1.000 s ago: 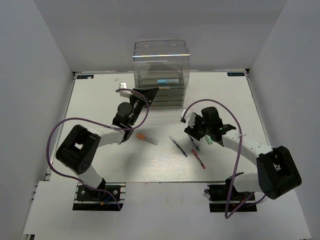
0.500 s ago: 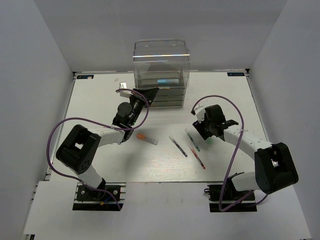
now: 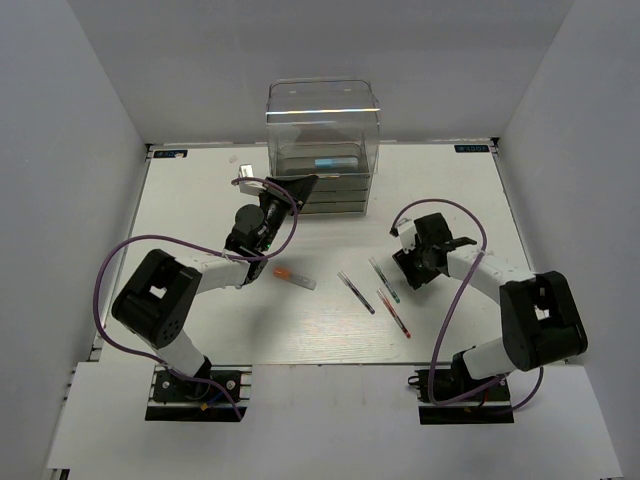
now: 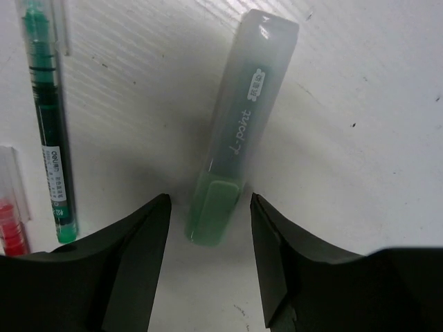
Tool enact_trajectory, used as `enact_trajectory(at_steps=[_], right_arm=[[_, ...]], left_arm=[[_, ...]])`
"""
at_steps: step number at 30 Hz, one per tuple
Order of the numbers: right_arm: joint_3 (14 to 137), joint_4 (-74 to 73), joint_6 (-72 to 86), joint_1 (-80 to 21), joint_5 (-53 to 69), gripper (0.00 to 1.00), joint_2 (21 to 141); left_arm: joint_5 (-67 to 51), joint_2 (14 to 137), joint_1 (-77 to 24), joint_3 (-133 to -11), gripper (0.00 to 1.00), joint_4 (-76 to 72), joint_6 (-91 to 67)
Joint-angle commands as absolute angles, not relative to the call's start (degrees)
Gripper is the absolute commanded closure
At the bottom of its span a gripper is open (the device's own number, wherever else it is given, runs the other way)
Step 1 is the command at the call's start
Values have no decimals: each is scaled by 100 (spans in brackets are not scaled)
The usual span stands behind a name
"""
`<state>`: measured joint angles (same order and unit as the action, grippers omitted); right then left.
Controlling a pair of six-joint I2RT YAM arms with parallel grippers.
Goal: Sort the stationery into containers
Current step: Pick up the pen from the center of the board, then place the pen in the storage box.
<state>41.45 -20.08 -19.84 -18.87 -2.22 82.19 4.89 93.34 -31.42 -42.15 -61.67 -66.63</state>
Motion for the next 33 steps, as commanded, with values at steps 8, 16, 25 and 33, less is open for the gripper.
enact_trajectory(at_steps=[8,16,25,33], right_arm=[[4113,-2127,-2047,-1661,720,63,8622],[4324,-1900,-3652,-1661,1257,99,8035],[4570,-81,-5754,-2030,1090,100,7585],[4078,2630,-7514,-2785,1143,100,7813]], left_arm=[[404,9237,-3146,-4263,100,-6425,-6653],[404,9237,-3146,-4263,100,-6478,-6653],[352,9290,-3146,-4263,100,-6530,-6653],[352,9290,-3146,-4263,100,-6478,-6653]])
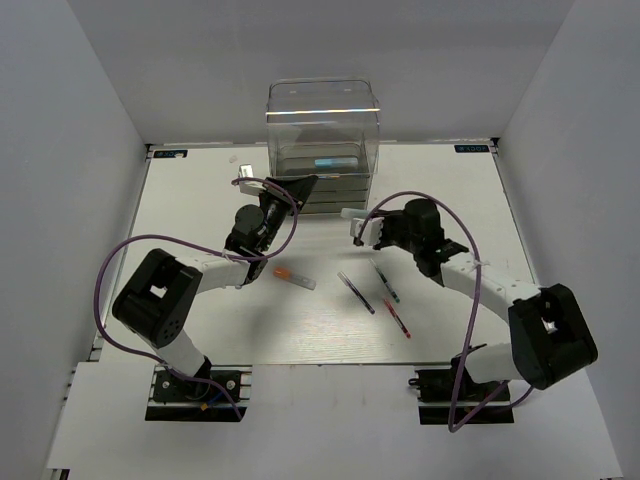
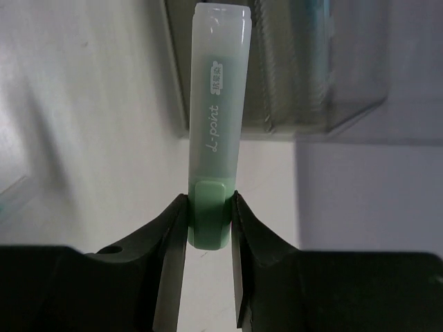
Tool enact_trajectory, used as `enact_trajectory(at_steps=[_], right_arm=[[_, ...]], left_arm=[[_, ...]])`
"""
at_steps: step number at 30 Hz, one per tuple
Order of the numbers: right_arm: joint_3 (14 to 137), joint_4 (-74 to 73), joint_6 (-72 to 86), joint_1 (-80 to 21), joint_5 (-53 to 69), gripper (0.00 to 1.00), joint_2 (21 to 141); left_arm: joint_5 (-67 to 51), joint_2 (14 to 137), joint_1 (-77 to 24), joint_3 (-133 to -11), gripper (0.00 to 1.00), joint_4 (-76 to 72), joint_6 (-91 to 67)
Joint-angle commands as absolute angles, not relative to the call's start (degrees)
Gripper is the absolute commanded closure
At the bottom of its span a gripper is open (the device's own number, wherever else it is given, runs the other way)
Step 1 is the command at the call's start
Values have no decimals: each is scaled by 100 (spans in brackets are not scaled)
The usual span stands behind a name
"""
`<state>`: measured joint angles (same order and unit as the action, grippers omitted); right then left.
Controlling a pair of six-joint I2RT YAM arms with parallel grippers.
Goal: Sort the stationery into containers
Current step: Place the pen in the storage box.
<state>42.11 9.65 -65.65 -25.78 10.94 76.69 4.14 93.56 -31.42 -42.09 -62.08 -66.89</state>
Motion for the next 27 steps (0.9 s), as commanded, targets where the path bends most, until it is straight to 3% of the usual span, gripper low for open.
enact_trajectory(at_steps=[1,11,15,27], right_arm=[[4043,2845,-7784,-2943,1021,100,7874],[4553,5513,-8270,-3419,53,100,9263],[4807,6652,-8516,-3551,-860,100,10105],[5510,7066,-8789,-3568,-1274,100,10714]], left_arm=[[352,9290,-3146,-4263,100,-6478,-6653],[352,9290,-3146,-4315,100,-6425,-6653],[352,9290,-3146,-4315,100,-6425,-6653],[352,9290,-3146,-4368,100,-6425,-6653]])
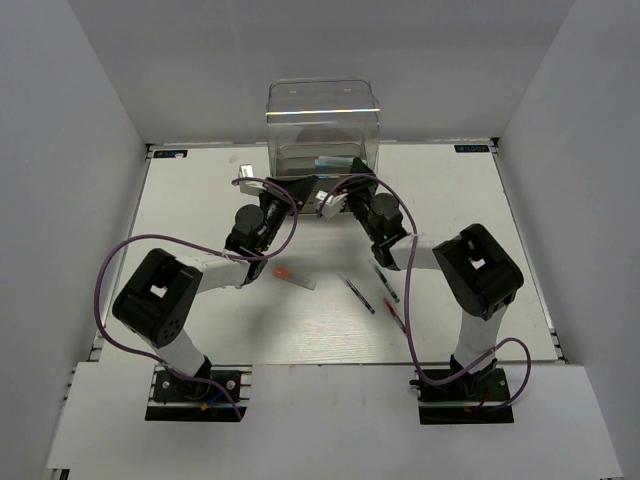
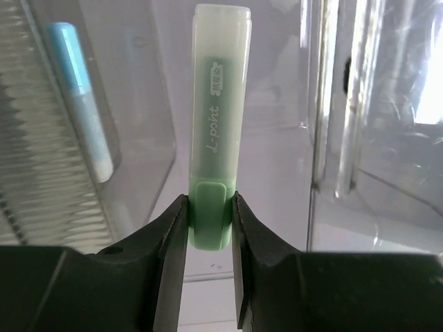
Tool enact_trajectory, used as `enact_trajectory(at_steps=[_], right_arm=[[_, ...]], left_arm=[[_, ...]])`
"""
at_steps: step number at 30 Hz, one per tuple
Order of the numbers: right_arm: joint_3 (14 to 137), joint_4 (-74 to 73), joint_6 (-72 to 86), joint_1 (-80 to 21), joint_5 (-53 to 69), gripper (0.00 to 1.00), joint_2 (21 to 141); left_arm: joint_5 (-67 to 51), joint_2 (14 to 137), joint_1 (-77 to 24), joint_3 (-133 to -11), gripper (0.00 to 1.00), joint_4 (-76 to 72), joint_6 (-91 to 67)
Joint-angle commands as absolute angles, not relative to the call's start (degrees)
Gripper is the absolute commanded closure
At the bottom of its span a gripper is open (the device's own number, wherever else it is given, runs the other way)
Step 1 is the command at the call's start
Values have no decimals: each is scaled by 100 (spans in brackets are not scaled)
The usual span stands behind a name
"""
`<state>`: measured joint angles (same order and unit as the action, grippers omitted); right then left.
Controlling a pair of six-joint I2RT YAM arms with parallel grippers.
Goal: Sort the stationery into containers
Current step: Place the pen in the storage box.
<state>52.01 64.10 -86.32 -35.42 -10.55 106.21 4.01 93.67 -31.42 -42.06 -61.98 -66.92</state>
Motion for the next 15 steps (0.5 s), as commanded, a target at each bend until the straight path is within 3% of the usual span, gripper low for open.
enact_trajectory(at_steps=[1,15], right_arm=[[5537,6997,-8859,-3560,-1274,100,10775],[5572,5634,-10116,-3507,-669,100,10696]], left_arm=[[352,9290,-3146,-4368,100,-6425,-6653],[352,9290,-3146,-4316,100,-6425,-6653]])
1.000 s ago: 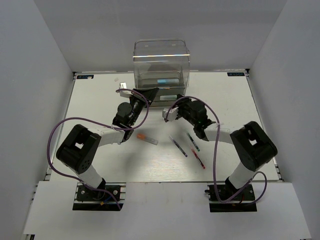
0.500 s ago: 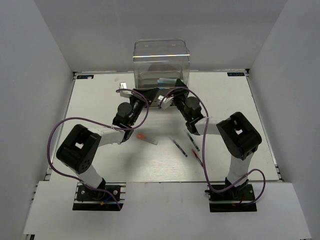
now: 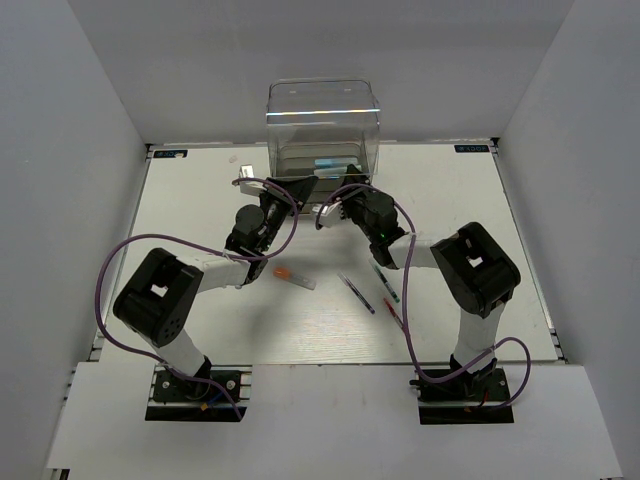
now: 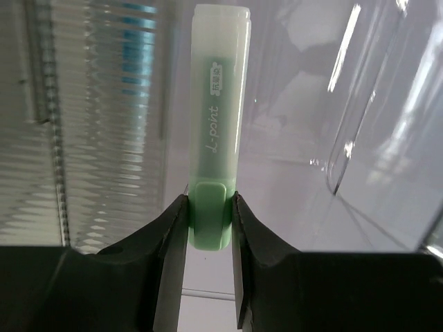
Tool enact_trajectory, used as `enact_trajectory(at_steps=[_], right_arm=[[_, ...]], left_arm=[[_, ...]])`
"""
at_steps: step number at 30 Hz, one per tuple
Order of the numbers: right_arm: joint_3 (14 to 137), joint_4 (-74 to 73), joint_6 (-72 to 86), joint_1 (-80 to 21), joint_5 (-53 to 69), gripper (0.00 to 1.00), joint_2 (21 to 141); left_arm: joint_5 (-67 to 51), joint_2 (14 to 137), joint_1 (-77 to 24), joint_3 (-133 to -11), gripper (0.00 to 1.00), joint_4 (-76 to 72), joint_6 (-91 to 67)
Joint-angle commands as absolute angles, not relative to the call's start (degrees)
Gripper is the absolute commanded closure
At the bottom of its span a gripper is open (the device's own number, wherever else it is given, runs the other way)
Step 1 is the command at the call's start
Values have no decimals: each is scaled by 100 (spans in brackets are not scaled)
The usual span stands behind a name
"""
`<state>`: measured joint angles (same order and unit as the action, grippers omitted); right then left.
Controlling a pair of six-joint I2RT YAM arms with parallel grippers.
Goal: Sort the stationery into containers
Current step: Place the pen in the storage box.
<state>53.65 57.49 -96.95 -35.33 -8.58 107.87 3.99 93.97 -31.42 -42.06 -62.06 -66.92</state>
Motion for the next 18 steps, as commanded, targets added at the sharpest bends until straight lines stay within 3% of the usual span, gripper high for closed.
enact_trajectory(at_steps=[1,8,11,14,15,18], right_arm=[[5564,5555,-10412,-3498,-659,100,10705],[5730,4906,-10767,-3489,-879,100,10723],[5792,4711,-10740,-3489,-958,91,10705],[5836,4641,-10688,-3489,-1037,90,10679],[5845,4667,-10618,-3489,-1046,87,10679],[5722,4991,-10495,-3507,-924,66,10652]], left_arm=[[352,9290,-3146,-4315,100,-6425,-6653],[352,9290,-3146,-4315,100,-6425,-6653],[352,9290,-3146,-4315,100,-6425,-6653],[352,9290,-3146,-4315,100,-6478,-6653],[352,9290,-3146,-4315,100,-6478,-6653],[352,9290,-3146,-4315,100,-6478,-6653]])
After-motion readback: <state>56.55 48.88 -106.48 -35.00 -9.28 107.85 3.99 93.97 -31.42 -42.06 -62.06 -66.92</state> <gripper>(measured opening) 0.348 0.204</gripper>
